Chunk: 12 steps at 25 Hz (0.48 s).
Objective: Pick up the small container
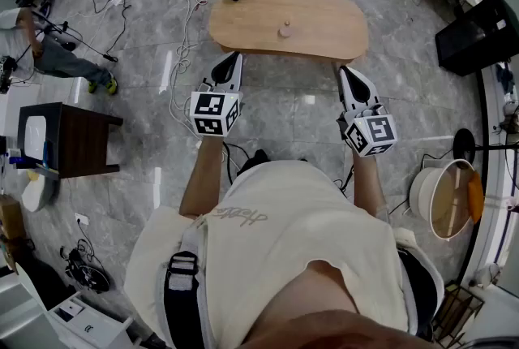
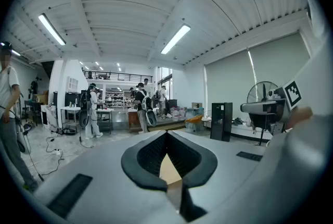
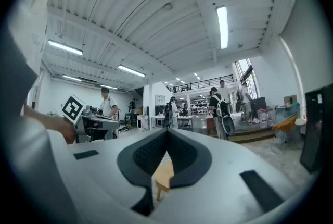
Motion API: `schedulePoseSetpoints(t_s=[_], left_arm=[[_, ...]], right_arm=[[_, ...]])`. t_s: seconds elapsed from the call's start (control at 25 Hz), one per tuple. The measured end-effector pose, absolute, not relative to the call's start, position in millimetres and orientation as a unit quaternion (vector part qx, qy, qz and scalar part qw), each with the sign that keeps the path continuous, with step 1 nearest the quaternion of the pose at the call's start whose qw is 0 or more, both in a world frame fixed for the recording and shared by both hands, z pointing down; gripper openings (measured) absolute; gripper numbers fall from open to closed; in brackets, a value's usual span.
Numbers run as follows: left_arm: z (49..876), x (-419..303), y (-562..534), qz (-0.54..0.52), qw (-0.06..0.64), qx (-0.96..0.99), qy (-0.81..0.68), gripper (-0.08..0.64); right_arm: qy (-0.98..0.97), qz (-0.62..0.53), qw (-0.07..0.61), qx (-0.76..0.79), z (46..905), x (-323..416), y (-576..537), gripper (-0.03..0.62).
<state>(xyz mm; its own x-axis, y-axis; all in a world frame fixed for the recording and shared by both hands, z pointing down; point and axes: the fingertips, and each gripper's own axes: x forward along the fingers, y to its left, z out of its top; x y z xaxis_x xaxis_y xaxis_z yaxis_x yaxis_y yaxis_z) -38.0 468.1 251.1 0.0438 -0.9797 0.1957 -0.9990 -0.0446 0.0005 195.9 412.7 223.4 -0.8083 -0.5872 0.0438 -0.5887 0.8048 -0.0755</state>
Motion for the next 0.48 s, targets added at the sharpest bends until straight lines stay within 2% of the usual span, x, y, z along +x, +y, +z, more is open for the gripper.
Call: schedulePoseSetpoints(t_s=[0.48], left_arm=[[264, -78, 454, 0.077, 0.054, 0.749, -0.656, 0.003]], right_arm=[[-0.938, 0.025, 0.019, 0.346, 228, 164, 419, -0.002]])
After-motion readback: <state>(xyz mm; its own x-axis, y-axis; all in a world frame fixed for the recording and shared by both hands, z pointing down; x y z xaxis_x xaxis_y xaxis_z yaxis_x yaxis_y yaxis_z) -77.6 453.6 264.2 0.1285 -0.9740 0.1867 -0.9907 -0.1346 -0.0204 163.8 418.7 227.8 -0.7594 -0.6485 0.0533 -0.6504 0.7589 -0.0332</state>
